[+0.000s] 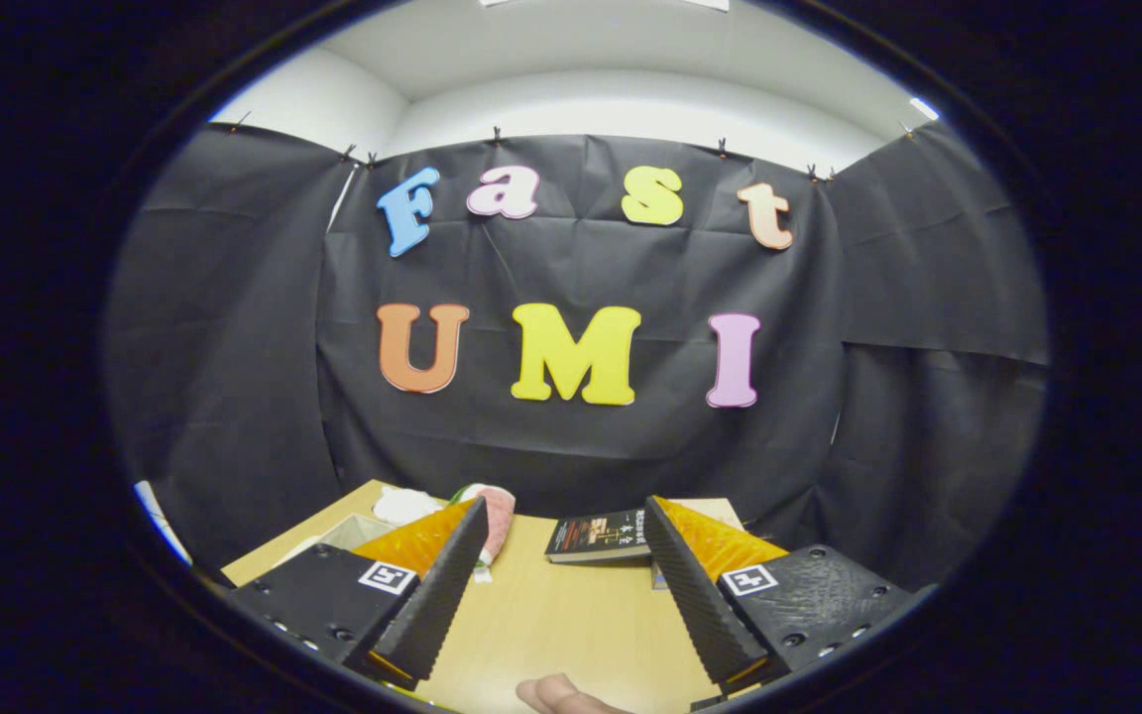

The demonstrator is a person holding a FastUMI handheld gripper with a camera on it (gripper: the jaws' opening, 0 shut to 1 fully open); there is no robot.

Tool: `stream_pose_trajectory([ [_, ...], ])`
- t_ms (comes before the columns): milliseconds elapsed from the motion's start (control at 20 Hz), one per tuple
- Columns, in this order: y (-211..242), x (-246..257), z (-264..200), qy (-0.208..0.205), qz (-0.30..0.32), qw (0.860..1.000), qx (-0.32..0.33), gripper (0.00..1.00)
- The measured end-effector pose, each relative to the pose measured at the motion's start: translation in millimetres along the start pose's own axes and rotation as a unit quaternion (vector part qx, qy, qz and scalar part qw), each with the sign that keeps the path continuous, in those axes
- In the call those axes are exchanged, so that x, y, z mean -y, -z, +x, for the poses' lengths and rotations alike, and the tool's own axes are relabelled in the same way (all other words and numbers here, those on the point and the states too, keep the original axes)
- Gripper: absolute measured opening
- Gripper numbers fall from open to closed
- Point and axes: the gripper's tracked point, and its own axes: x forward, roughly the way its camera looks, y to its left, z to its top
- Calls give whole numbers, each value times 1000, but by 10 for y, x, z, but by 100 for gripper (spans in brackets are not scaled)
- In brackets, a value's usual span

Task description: Open the storage box then place both shoes into the box .Put the left shoe in first, then the right shoe, with the right side of both shoes facing outward in a uniform manner.

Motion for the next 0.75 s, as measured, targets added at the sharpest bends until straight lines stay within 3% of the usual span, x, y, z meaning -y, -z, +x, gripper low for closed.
stream_pose_trajectory([
  [750, -167, -146, -90, -9, -19, 999, 39, 96],
])
